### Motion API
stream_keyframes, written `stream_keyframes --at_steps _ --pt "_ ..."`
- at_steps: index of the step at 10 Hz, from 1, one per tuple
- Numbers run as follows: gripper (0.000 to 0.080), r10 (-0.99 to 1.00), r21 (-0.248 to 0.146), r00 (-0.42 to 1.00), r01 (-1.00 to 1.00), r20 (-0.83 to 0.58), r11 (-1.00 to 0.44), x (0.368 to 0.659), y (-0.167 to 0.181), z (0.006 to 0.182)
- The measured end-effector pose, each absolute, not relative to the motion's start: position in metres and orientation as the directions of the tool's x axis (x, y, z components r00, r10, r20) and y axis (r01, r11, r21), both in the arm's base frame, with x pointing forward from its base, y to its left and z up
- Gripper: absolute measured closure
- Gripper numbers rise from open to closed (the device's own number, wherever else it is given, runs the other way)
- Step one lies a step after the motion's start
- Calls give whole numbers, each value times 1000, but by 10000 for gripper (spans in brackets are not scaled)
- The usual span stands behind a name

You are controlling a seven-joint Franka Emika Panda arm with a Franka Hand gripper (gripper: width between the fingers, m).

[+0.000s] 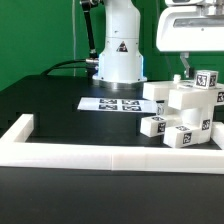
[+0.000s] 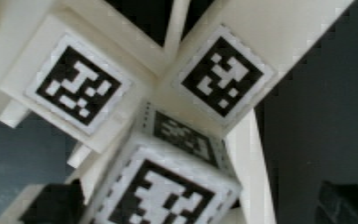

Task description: Assemble chair

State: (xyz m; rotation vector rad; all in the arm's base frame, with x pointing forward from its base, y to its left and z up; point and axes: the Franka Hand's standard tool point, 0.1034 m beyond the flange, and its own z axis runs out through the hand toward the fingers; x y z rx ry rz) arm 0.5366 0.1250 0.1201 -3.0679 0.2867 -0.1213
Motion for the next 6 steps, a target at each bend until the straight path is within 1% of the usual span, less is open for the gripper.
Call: stream_keyframes --at_steps 1,3,5,6 --pt "150 -146 -61 986 -142 75 -988 537 124 120" --pt "150 20 -47 996 24 85 -999 537 123 120" --pt "150 235 -20 966 239 103 -971 536 120 118" --pt "150 284 -11 954 286 99 -958 532 122 117"
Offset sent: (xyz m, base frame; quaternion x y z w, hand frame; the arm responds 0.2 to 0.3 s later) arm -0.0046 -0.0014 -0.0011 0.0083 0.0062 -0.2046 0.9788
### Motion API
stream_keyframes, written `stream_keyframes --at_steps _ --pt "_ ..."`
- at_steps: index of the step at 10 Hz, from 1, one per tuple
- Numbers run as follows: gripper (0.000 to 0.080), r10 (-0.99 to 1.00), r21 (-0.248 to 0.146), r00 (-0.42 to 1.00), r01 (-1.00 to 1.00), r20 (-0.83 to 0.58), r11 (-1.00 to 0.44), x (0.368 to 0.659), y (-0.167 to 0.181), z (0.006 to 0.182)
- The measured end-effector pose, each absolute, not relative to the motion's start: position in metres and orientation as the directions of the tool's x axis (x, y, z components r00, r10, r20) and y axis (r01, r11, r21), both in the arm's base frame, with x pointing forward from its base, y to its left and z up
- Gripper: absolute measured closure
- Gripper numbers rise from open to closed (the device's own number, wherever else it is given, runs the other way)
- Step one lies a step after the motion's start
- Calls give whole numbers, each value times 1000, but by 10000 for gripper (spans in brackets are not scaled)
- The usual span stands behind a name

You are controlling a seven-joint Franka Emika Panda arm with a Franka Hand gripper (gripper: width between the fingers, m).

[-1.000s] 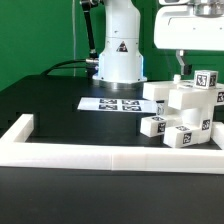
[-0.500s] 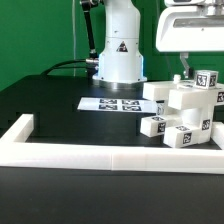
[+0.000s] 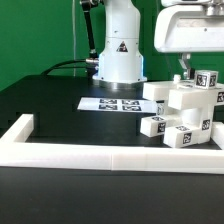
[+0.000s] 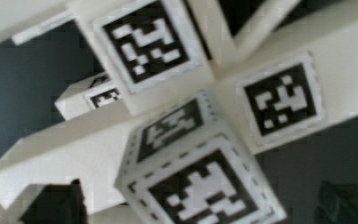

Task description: Assemble chair

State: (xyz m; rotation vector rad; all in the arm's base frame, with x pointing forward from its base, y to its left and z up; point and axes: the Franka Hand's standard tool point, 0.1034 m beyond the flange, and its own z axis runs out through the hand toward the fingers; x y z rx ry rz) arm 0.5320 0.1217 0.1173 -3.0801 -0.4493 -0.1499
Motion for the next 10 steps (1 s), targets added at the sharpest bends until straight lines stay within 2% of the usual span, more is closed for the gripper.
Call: stream_keyframes --at_steps 2,4,6,7,10 --pt "150 382 9 919 383 95 -924 532 121 117" --pt "162 386 12 918 387 92 -922 532 119 116" --pt "515 343 8 935 344 92 -939 532 119 116" --pt "515 344 9 934 345 92 -939 532 119 116" --pt "511 133 -12 987 134 92 -991 532 119 116"
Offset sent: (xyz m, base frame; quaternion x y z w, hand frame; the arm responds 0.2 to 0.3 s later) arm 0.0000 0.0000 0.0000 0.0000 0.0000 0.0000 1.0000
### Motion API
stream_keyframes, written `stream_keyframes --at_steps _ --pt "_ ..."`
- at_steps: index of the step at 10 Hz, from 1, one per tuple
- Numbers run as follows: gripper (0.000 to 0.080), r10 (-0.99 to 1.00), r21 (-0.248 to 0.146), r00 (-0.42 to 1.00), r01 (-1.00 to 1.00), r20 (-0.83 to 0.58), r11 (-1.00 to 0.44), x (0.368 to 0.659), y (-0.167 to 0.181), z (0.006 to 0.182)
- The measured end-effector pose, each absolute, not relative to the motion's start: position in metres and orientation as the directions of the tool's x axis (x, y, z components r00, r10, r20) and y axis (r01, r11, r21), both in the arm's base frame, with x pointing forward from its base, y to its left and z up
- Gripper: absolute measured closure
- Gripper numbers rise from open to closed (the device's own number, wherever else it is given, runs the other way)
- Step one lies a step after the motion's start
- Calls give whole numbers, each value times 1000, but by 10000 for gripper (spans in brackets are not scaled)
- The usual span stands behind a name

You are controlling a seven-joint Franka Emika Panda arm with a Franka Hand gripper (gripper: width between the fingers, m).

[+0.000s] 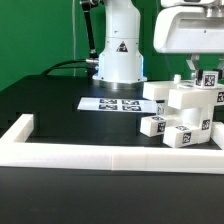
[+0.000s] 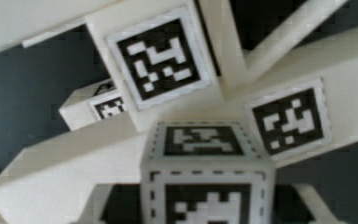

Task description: Assemble chair

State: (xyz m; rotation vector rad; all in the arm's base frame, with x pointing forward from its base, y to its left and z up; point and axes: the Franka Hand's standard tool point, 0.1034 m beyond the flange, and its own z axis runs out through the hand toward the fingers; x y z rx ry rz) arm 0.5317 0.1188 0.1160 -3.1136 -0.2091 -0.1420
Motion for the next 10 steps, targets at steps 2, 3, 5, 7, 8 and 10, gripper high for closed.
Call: stream_keyframes --at_steps 2,3,5,7,8,10 --pt "511 -4 -24 996 -1 89 -1000 532 119 116" --pt "511 -70 -30 994 -68 87 -997 532 119 116" --pt "510 -199 -41 976 -196 83 -980 532 119 116" --pt "510 -313 -51 947 -310 77 -949 532 119 116" --pt "510 -384 -57 920 -381 73 -923 532 119 116" --pt "509 -485 -65 872 -481 65 -874 532 119 116"
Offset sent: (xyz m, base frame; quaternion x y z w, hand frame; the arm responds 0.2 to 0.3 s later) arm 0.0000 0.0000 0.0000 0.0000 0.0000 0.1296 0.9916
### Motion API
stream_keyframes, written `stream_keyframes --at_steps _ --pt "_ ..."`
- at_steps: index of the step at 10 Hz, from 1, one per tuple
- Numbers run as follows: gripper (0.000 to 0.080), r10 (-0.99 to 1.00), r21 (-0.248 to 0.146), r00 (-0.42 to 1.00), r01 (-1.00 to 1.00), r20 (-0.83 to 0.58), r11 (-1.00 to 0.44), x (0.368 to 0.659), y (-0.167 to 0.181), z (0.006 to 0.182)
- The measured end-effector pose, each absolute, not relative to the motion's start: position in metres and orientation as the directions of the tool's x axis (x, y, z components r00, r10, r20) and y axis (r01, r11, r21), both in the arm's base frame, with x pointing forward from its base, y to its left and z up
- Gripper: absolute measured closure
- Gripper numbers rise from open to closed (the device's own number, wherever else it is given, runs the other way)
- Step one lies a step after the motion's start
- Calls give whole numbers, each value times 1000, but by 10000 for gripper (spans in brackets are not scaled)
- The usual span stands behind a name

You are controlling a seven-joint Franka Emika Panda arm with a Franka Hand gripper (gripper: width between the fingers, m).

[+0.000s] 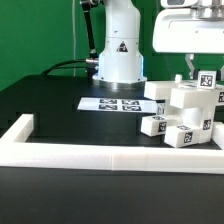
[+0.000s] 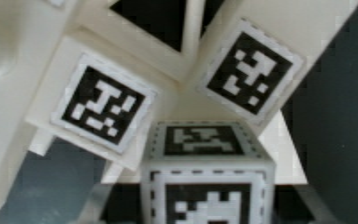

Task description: Assemble chair

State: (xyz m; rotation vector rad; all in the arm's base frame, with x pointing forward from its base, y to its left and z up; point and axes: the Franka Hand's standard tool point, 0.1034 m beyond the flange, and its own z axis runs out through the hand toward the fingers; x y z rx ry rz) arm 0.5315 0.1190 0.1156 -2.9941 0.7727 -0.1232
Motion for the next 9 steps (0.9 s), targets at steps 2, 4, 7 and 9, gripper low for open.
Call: stream_keyframes --at_steps 2,4,7,9 --pt "509 -612 -79 789 -608 51 -790 531 120 115" --pt "509 -689 -84 723 -685 42 -724 531 120 115" --pt "509 -803 -94 595 -799 20 -594 531 121 115" --pt "509 -890 -100 457 -885 -4 -454 531 123 115"
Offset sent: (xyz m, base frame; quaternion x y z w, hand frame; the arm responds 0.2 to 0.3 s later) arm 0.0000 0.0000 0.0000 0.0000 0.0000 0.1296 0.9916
